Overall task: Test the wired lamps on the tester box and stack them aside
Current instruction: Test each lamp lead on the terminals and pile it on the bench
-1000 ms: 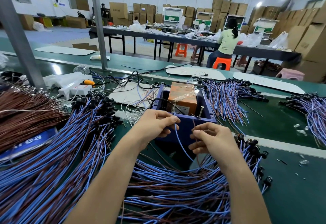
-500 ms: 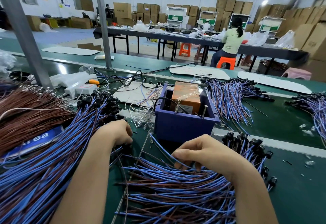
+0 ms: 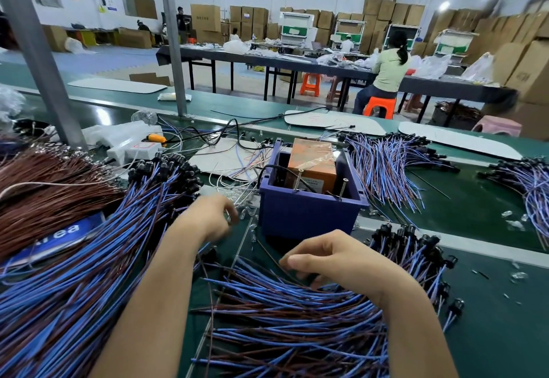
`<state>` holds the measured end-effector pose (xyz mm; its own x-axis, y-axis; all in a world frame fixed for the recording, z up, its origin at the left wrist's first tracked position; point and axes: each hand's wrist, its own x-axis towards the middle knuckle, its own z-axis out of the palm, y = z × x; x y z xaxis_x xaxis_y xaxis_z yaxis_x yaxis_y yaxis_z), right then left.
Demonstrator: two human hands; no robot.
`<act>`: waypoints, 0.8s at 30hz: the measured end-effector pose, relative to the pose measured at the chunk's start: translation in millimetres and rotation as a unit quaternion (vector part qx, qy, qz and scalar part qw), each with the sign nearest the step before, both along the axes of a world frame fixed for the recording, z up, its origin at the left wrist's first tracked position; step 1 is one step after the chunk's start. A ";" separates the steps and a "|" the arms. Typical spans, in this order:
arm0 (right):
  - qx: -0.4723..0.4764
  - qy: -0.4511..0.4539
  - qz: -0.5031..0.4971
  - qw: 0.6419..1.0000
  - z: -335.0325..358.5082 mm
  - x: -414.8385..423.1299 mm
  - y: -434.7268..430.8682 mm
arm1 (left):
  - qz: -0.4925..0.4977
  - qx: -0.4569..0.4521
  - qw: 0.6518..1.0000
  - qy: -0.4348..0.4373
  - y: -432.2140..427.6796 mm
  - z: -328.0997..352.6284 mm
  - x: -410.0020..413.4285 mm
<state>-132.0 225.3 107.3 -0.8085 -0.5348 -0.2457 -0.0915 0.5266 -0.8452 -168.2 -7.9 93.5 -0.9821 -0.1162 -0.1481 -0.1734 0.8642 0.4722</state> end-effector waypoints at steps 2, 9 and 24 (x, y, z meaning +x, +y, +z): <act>-0.010 0.031 -0.005 0.999 -0.1 -0.5 -3.8 | 0.028 0.109 0.987 0.111 6.7 13.3 2.8; -0.237 0.039 -0.013 0.971 2.1 -0.5 -19.9 | -0.153 0.371 0.888 0.223 56.7 45.9 21.9; -0.515 0.130 -0.492 0.690 1.8 -18.7 55.8 | -0.185 0.264 0.947 0.005 10.6 33.2 19.5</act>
<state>-150.7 281.0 109.1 -0.8501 0.5211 0.0763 -0.3361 -0.4253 -0.8403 -148.7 2.7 126.7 -0.9427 0.3239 -0.0795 0.1023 0.5076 0.8555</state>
